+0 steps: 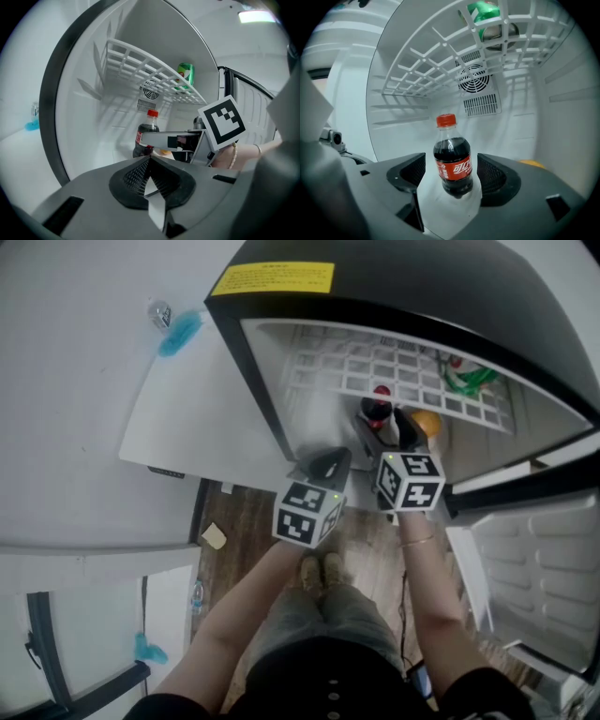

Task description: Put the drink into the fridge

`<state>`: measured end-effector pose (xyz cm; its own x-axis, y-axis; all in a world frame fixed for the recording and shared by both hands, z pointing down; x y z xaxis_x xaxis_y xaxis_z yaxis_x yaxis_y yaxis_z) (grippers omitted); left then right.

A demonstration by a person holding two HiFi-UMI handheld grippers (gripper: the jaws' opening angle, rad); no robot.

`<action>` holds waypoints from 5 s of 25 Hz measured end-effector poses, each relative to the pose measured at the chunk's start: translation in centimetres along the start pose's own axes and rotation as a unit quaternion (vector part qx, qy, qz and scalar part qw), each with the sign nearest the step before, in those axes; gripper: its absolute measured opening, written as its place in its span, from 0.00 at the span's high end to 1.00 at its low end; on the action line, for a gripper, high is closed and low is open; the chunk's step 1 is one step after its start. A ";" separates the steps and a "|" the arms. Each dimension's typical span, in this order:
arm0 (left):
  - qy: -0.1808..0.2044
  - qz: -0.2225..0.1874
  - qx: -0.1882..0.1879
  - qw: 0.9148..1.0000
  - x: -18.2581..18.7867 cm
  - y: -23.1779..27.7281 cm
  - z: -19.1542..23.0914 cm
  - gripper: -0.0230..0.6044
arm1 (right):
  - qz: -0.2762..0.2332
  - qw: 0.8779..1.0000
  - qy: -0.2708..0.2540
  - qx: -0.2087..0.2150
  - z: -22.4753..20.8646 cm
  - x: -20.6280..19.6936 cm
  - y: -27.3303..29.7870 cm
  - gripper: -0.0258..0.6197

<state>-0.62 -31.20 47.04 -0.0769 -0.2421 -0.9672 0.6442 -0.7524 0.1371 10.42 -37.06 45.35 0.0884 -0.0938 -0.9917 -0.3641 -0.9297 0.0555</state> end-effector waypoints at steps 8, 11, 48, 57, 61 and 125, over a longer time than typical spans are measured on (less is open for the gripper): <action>0.007 -0.021 -0.005 1.000 2.2 -1.0 -0.7 0.95 | 0.005 1.000 0.021 0.023 1.6 1.5 -2.5 0.44; 0.009 -0.028 -0.007 1.000 2.8 -1.5 -0.9 0.95 | 0.001 0.999 0.023 0.028 2.0 2.3 -3.2 0.44; 0.079 -0.083 -0.024 0.993 7.1 -5.1 -4.0 0.95 | -0.078 0.993 -0.030 0.080 6.4 7.5 -9.9 0.84; 0.036 -0.103 -0.031 0.994 7.7 -5.5 -4.8 0.95 | -0.079 0.994 -0.010 0.071 7.0 8.0 -11.1 0.94; 0.017 -0.108 -0.039 0.993 7.8 -5.8 -5.1 0.95 | -0.081 0.995 -0.004 0.062 7.0 7.9 -11.9 0.94; -0.021 -0.086 -0.064 0.994 5.9 -6.2 -7.3 0.95 | -0.051 0.997 -0.023 0.060 8.0 6.9 -14.0 0.95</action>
<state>0.44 -23.52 38.89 -0.2248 -0.1445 -0.9636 0.7095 -0.7021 -0.0603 8.71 -21.81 36.83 0.0881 0.0178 -0.9960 -0.4648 -0.8836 -0.0569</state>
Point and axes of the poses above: the fingertips, and each gripper's own axes: y forward along the fingers, z to its left, x out of its top, the point moved 5 cm from there along -y, backward along the fingers, and after that the axes turned 15 degrees about -z, right-handed, at the moved point
